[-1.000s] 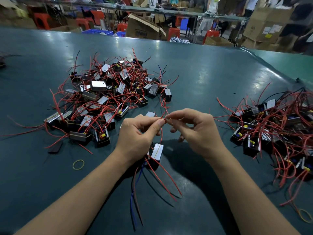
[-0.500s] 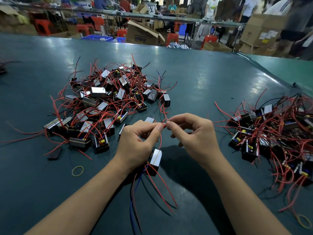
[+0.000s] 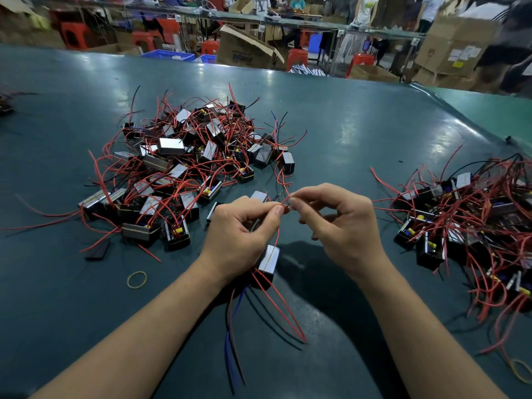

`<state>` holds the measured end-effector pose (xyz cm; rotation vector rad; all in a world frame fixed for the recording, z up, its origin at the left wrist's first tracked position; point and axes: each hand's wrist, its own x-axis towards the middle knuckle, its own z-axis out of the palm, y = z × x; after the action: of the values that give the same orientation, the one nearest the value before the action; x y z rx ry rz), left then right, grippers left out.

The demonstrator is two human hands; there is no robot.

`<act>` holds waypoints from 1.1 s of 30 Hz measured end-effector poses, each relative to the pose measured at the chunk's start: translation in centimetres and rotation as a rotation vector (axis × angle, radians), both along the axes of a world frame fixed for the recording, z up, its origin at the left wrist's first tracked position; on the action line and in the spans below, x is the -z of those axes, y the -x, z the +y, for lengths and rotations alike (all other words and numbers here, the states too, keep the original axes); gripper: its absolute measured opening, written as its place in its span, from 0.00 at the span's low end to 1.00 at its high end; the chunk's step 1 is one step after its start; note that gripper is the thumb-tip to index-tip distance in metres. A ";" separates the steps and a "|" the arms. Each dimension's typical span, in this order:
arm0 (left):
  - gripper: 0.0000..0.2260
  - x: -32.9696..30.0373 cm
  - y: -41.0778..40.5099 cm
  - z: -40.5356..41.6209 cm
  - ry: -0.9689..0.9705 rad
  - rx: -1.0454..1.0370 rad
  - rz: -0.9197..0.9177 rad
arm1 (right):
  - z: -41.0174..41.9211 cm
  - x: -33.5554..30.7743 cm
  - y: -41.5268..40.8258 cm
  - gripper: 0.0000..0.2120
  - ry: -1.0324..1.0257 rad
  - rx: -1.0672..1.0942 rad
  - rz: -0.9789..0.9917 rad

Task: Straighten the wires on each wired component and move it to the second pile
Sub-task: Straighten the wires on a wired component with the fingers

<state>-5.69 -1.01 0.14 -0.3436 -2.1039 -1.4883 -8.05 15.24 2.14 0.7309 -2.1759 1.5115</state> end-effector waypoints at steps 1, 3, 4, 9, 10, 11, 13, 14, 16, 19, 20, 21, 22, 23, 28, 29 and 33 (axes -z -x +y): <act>0.07 0.0 0.0 0.0 -0.004 0.004 -0.006 | 0.0 0.0 0.0 0.01 -0.017 -0.001 0.047; 0.08 -0.1 -0.1 0.0 -0.007 0.003 -0.010 | 0.0 0.0 0.1 0.02 -0.022 0.002 0.098; 0.08 -0.2 -0.1 0.1 -0.004 0.001 -0.009 | 0.0 0.0 0.1 0.02 -0.020 0.011 0.105; 0.08 -0.2 -0.1 0.1 0.012 0.009 -0.015 | 0.1 0.0 0.2 0.03 0.017 0.022 0.066; 0.08 -0.2 -0.2 0.1 0.012 0.009 -0.015 | 0.1 0.0 0.2 0.04 0.026 0.013 0.068; 0.08 -0.3 -0.2 0.1 0.010 0.009 -0.017 | 0.1 0.0 0.2 0.04 0.032 0.001 0.071; 0.08 -0.3 -0.3 0.1 0.024 0.015 -0.016 | 0.2 0.0 0.2 0.06 0.021 -0.034 0.065; 0.08 -0.3 -0.3 0.1 0.045 0.022 -0.009 | 0.2 0.0 0.2 0.06 0.007 -0.058 0.048; 0.08 -0.4 -0.5 0.1 0.084 0.032 0.003 | 0.4 -0.1 0.3 0.04 -0.018 -0.094 -0.040; 0.07 -0.4 -0.6 0.1 0.099 0.029 0.022 | 0.6 -0.3 0.3 0.07 0.033 -0.124 -0.261; 0.07 -0.4 -0.6 0.1 0.101 0.029 0.029 | 0.7 -0.4 0.4 0.07 0.057 -0.154 -0.329; 0.06 -0.4 -0.6 0.1 0.104 0.031 0.035 | 0.8 -0.5 0.4 0.07 0.071 -0.188 -0.390; 0.06 -0.4 -0.6 0.1 0.108 0.034 0.037 | 0.8 -0.6 0.3 0.07 0.077 -0.212 -0.439; 0.06 -0.4 -0.6 0.1 0.109 0.036 0.038 | 0.7 -0.6 0.3 0.07 0.082 -0.222 -0.474; 0.06 -0.2 -0.4 0.0 0.063 0.027 -0.002 | 0.7 -0.8 0.2 0.08 0.122 -0.116 -0.411; 0.06 -0.2 -0.4 -0.1 0.059 0.033 -0.009 | 0.8 -0.9 0.2 0.07 0.128 -0.109 -0.393; 0.06 -0.3 -0.5 0.0 0.038 0.026 -0.033 | 0.8 -1.2 0.1 0.05 0.203 -0.139 -0.390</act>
<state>-5.19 -1.03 0.46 -0.3638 -2.1636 -1.4803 -8.20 16.07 3.31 0.5653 -2.2260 2.0575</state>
